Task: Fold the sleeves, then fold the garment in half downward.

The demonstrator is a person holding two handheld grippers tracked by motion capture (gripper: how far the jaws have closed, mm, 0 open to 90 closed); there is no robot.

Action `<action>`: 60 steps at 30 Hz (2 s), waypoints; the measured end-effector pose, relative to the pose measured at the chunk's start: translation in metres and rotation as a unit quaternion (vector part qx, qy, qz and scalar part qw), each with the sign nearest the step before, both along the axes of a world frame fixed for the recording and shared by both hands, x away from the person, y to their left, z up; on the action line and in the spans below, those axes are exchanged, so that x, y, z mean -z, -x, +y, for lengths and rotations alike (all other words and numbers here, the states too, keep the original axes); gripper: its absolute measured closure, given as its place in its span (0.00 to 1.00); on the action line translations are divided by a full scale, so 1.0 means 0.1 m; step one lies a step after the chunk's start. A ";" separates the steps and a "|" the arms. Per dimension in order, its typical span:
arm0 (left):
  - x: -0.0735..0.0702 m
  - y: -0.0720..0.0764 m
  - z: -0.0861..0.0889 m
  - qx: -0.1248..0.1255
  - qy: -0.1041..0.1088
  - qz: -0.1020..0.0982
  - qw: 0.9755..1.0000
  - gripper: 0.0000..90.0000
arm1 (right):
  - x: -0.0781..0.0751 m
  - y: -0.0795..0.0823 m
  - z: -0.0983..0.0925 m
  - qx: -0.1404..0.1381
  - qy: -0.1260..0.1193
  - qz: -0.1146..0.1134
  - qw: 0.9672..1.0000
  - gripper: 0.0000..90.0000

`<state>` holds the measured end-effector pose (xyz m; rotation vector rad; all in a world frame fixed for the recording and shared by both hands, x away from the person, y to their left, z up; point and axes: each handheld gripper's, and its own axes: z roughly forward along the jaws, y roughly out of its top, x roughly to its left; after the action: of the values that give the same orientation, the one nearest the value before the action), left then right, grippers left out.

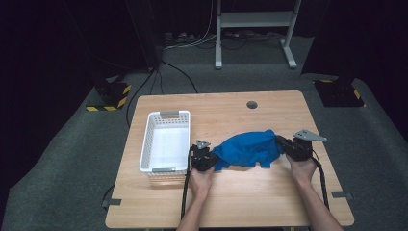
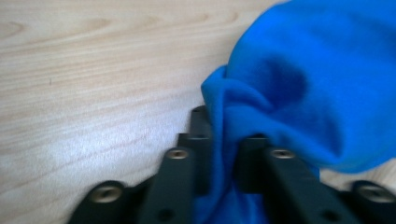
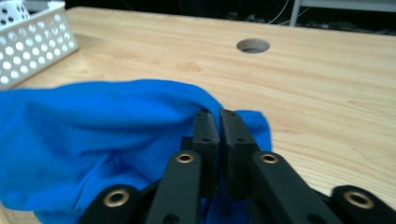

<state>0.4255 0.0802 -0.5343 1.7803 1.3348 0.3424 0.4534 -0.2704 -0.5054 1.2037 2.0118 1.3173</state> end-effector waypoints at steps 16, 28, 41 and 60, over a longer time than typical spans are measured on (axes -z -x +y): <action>-0.14 0.07 -0.33 0.070 -0.037 -0.082 0.993 0.18 | 0.15 0.00 0.08 -0.011 0.013 0.025 1.000 0.33; -0.16 0.00 -0.38 0.082 -0.002 -0.066 0.994 0.69 | 0.19 0.03 0.11 -0.023 0.015 0.030 0.999 0.28; -0.12 -0.09 -0.09 -0.024 0.073 -0.036 0.996 0.81 | 0.26 -0.04 0.06 0.016 0.044 0.064 0.997 0.28; 0.05 -0.16 -0.22 0.035 -0.038 -0.007 0.999 0.65 | 0.31 -0.04 0.18 -0.031 0.112 0.069 0.991 0.70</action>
<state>0.4419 0.0579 -0.5390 1.8794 1.2606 0.3706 0.4574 -0.2520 -0.5366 1.1635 2.2433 1.0248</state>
